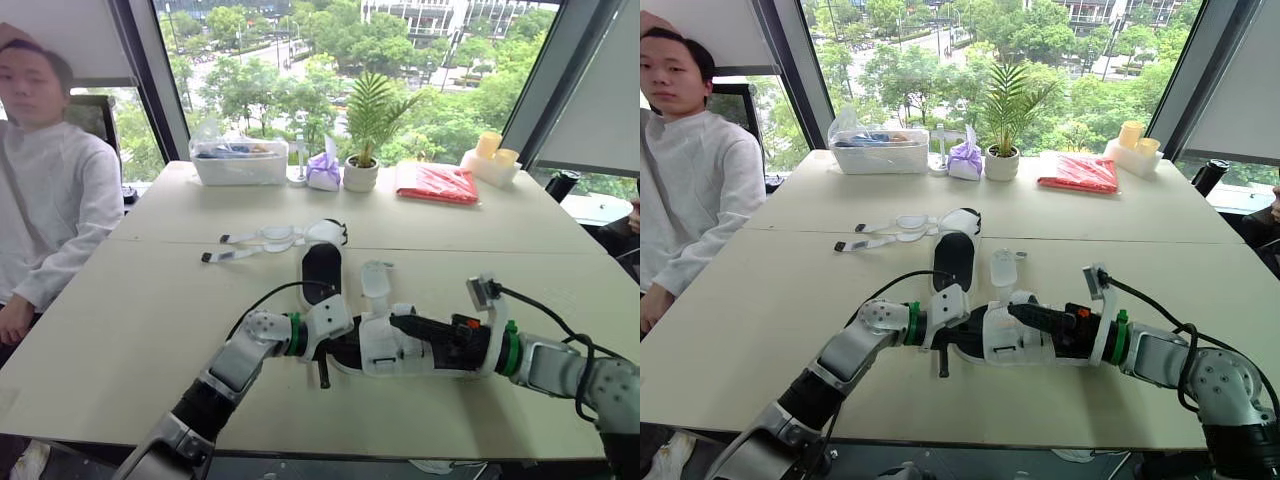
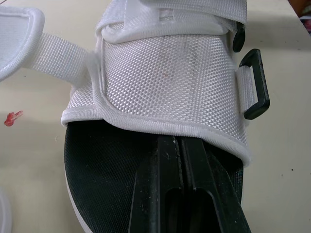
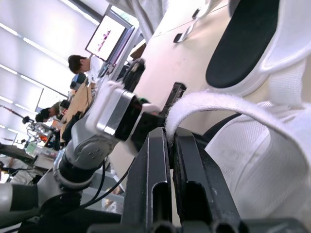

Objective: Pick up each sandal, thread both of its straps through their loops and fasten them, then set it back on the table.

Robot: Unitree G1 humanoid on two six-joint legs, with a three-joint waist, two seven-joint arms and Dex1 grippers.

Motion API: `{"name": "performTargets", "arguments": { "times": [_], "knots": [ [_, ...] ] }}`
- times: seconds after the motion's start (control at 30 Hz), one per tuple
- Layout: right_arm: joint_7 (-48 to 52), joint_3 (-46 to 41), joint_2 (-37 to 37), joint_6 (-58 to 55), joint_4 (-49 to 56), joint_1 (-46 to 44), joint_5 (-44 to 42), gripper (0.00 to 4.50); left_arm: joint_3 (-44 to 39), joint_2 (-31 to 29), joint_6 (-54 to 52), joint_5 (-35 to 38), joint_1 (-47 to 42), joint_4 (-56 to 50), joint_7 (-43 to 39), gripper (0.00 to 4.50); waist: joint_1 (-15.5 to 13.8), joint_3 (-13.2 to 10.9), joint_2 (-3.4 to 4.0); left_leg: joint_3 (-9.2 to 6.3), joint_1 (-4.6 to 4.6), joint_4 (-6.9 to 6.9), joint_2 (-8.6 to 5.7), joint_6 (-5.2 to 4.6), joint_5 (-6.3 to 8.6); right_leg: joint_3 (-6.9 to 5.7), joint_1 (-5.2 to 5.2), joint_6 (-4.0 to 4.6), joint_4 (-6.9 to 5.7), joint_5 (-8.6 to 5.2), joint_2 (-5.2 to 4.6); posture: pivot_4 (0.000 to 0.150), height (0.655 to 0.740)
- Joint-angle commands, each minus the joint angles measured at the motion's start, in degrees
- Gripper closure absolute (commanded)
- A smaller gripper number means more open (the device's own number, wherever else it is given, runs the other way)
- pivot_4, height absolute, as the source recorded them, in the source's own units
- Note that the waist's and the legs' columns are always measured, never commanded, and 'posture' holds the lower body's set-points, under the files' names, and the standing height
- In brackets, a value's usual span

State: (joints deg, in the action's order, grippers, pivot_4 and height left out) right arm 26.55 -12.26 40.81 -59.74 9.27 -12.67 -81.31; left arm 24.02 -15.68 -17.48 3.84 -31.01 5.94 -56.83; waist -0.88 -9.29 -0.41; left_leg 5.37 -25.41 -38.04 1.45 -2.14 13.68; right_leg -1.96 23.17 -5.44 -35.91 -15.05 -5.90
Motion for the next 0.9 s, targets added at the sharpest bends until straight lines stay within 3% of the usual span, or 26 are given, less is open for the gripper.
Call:
{"name": "performTargets", "arguments": {
  "times": [0.03, 0.13, 0.27, 0.4, 0.5, 0.6, 0.9],
  "knots": [
    [-1.30, -3.16, 0.59, -0.24, -1.55, -0.45, 0.75, 2.58, 0.55, 0.04, -0.66, -0.22, 0.89, -1.07, 0.51, 4.50, 0.00, 0.00, 0.00, 0.00, 0.00, 0.00, 0.00, 0.00, 0.00, 0.00, 0.00, 0.00, 0.00, 0.00, 0.00, 0.150, 0.7400],
    [-0.17, -3.56, 1.62, -1.45, 0.41, -0.04, 0.24, 1.15, 0.52, 0.02, -0.52, -0.22, 1.08, -1.06, 0.68, 4.50, 0.04, 0.00, 0.00, 0.01, 0.00, 0.00, 0.00, -0.01, 0.00, 0.00, 0.01, -0.01, 0.01, 0.00, -0.01, 0.150, 0.7400],
    [0.08, -5.88, 2.22, -2.23, 0.13, -2.05, -1.42, 1.15, 0.48, 0.07, 0.08, -0.30, 0.83, -0.14, 0.69, 4.50, 0.08, 0.00, 0.01, 0.01, 0.00, 0.00, 0.01, -0.01, 0.00, 0.00, 0.01, -0.01, -0.01, 0.00, 0.00, 0.150, 0.7400],
    [2.29, -6.10, 3.35, -1.03, -1.63, -5.19, 2.84, 1.15, 0.06, 0.47, 1.05, -0.51, -0.36, 1.99, 0.94, 4.50, 0.04, 0.00, 0.01, 0.01, 0.00, 0.00, 0.01, -0.01, 0.00, 0.00, 0.02, 0.00, 0.00, 0.00, 0.00, 0.150, 0.7400],
    [4.08, -0.41, 5.31, 6.47, -6.44, -13.53, 17.84, 1.15, -0.39, 0.71, 1.75, -0.44, -1.60, 3.66, 0.91, 4.50, 0.19, 0.01, 0.04, 0.07, 0.00, -0.02, 0.00, -0.01, 0.00, 0.01, 0.06, 0.00, -0.01, 0.01, 0.01, 0.150, 0.7400],
    [9.51, 10.74, 7.22, 13.95, -12.45, -19.23, 34.19, 1.15, -0.35, 0.93, 2.41, -0.52, -2.19, 4.70, 0.87, 4.50, 0.22, 0.01, 0.04, 0.17, -0.01, -0.02, 0.00, -0.01, 0.00, 0.04, 0.17, 0.01, -0.03, 0.00, 0.03, 0.150, 0.7400],
    [20.51, 20.65, 2.62, 20.86, -28.55, -27.80, 51.79, 1.15, -0.35, 1.14, 2.39, -0.75, -2.14, 4.38, 1.63, 4.50, 0.17, 0.00, 0.04, 0.35, -0.08, -0.02, -0.03, -0.09, 0.04, 0.07, 0.25, -0.18, -0.10, 0.10, 0.09, 0.150, 0.7400]
  ]
}}
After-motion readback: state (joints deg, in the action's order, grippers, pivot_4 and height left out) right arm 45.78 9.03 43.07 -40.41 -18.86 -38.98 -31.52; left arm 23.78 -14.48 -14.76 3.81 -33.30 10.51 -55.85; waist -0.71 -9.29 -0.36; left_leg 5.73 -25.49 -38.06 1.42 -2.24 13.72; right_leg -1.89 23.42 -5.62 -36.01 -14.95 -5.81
